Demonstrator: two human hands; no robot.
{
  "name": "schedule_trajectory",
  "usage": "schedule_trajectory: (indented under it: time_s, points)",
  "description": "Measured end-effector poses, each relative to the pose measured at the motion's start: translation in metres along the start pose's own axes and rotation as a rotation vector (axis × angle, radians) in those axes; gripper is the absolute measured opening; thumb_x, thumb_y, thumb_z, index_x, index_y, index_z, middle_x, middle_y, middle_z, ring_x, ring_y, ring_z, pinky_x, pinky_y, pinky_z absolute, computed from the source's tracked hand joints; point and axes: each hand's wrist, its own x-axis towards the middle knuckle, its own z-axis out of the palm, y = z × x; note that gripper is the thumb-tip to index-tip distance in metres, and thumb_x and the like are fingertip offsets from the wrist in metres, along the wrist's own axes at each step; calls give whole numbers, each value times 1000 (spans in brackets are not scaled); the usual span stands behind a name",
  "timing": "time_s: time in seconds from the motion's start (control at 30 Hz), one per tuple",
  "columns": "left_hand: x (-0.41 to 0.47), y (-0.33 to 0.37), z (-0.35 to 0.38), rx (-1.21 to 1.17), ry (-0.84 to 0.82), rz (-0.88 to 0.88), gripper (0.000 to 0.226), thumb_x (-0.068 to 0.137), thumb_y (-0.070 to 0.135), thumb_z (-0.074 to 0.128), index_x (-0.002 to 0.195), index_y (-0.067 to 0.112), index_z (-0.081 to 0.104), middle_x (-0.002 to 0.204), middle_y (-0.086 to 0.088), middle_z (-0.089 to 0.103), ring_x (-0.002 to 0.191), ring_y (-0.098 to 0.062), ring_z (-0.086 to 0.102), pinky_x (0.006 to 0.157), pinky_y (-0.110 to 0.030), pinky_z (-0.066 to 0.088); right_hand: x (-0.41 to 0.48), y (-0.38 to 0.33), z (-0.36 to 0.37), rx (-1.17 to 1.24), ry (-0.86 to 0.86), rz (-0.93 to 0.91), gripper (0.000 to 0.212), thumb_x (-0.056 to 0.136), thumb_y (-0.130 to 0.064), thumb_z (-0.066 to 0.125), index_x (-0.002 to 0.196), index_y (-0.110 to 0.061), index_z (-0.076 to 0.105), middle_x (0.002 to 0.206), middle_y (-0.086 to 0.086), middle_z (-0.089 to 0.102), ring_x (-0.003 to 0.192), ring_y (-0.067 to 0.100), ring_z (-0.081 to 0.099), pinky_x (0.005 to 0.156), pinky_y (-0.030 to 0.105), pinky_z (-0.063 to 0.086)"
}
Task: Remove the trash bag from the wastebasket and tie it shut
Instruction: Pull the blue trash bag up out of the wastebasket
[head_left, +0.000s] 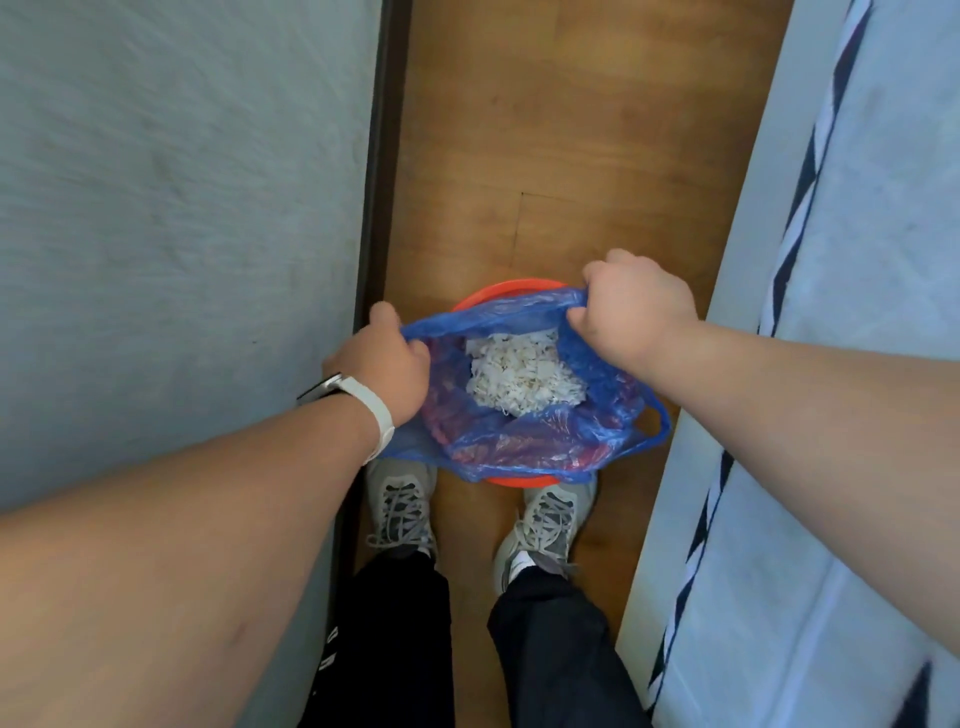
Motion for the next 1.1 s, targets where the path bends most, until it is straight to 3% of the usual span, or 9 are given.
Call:
schedule_trajectory:
  time_s: [0.1,0.2,0.37,0.47,0.57,0.7,0.87,1.1]
  points:
    - [-2,2,-1,-11,-28,50,27,92,42,47,98,16,43,83,-10,60,79,-38,61,70,-42,48,-1,0,3,-45,31,-3,8,88,-14,52,82,-13,46,80,8,57,67,29,49,53,33,30]
    - [-4,5,-3,-7,-72,70,29,88,45,53,96,20,41,85,-8,62,75,-35,58,67,-39,47,-4,-2,6,-92,62,5,14,86,-7,52,83,-14,41,61,1,43,52,24,40,46,30,17]
    - [-15,-2,-8,-74,-111,-28,16,80,17,57,95,16,51,86,-9,63,76,-34,58,65,-35,44,-2,5,7,-38,47,13,13,85,-4,48,86,-15,41,64,4,52,53,25,46,46,32,17]
    - [-25,-10,-9,-80,-122,-113,10,80,14,51,86,10,58,90,-17,65,79,-38,59,66,-36,44,-1,7,7,118,38,72,12,89,-13,44,80,-14,51,75,6,56,66,29,51,51,32,27]
    - [-43,-11,-9,-151,-81,-228,13,85,16,47,86,10,58,79,-9,58,72,-32,50,66,-34,39,-3,4,5,195,31,103,24,93,-25,43,73,-14,52,84,7,48,74,29,48,62,36,37]
    - [-62,2,-10,-282,10,-289,16,91,19,45,87,7,55,80,-10,55,73,-32,47,66,-33,35,-3,1,-2,242,-8,114,31,92,-27,43,65,-14,50,77,8,55,72,30,55,60,37,43]
    - [-66,11,-7,-338,69,-274,20,92,24,47,84,8,54,81,-11,57,73,-32,48,64,-33,34,-5,2,-9,244,-20,124,27,92,-32,42,72,-17,52,71,5,58,66,28,56,52,32,37]
    - [-70,17,-17,-406,170,-248,20,91,22,46,75,10,47,68,-5,50,68,-33,45,61,-33,29,-7,-7,-21,177,-91,183,40,89,-51,44,77,-15,56,73,3,59,66,24,57,51,30,39]
